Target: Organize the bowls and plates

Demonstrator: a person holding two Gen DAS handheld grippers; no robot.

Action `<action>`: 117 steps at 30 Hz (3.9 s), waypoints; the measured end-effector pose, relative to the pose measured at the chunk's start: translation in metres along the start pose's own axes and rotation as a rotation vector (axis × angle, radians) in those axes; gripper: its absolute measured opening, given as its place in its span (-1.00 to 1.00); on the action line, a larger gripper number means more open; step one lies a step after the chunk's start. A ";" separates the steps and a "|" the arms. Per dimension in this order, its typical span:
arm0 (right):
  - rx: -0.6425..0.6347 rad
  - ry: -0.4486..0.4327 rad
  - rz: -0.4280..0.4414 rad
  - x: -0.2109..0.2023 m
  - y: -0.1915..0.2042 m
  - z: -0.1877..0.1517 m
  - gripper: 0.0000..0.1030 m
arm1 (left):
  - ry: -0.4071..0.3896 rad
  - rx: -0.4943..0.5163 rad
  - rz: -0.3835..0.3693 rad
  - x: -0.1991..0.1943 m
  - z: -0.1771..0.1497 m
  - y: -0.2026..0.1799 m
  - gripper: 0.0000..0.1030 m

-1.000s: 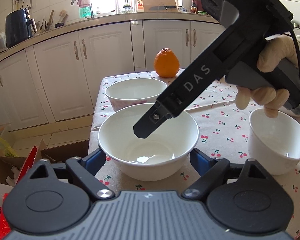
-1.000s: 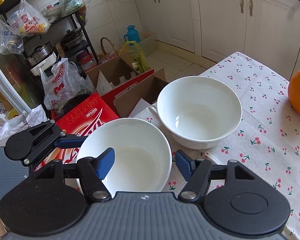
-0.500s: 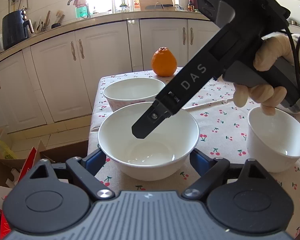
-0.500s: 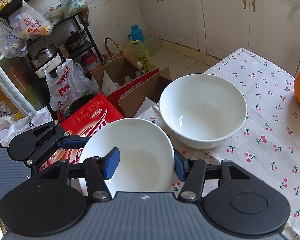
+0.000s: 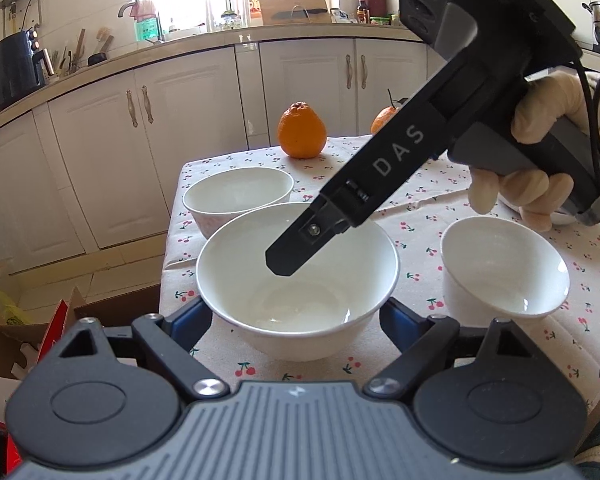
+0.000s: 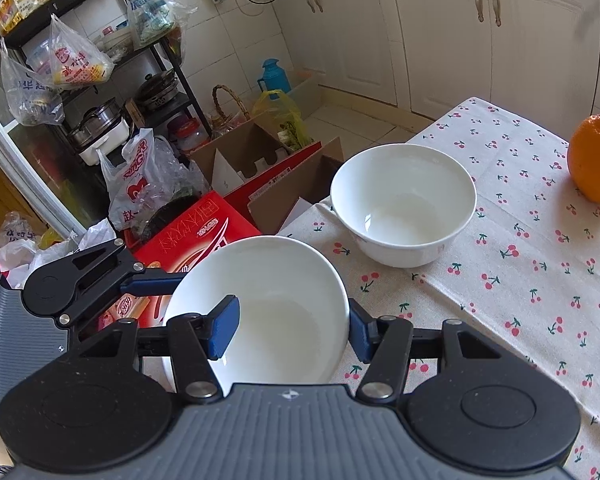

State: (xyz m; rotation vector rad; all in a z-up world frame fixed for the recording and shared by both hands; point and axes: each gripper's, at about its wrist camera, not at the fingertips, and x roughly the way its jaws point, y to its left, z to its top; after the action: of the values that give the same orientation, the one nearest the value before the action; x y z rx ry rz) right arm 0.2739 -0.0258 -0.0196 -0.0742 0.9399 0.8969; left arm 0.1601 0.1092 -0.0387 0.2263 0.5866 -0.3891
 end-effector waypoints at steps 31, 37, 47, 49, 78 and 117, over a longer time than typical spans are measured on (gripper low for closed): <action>0.008 -0.106 -0.083 -0.116 0.005 -0.072 0.24 | -0.028 0.130 -0.101 -0.034 0.031 -0.083 0.75; 0.029 -0.106 -0.127 -0.128 -0.006 -0.082 0.24 | -0.033 0.144 -0.143 -0.021 0.036 -0.097 0.75; 0.067 -0.077 -0.131 -0.118 -0.019 -0.099 0.25 | 0.020 0.138 -0.172 -0.005 0.030 -0.105 0.75; 0.065 -0.070 -0.136 -0.115 -0.019 -0.100 0.25 | 0.028 0.134 -0.174 -0.003 0.028 -0.105 0.75; -0.023 -0.102 -0.233 -0.112 -0.001 -0.104 0.93 | 0.046 0.119 -0.213 -0.005 0.016 -0.103 0.80; -0.275 -0.059 -0.278 -0.043 -0.005 -0.007 1.00 | -0.036 -0.009 -0.029 0.053 0.065 0.074 0.95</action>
State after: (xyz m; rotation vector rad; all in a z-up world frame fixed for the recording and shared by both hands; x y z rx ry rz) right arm 0.2607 -0.0592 0.0055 -0.4029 0.7254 0.7603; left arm 0.2639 0.1404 -0.0090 0.2018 0.5565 -0.4172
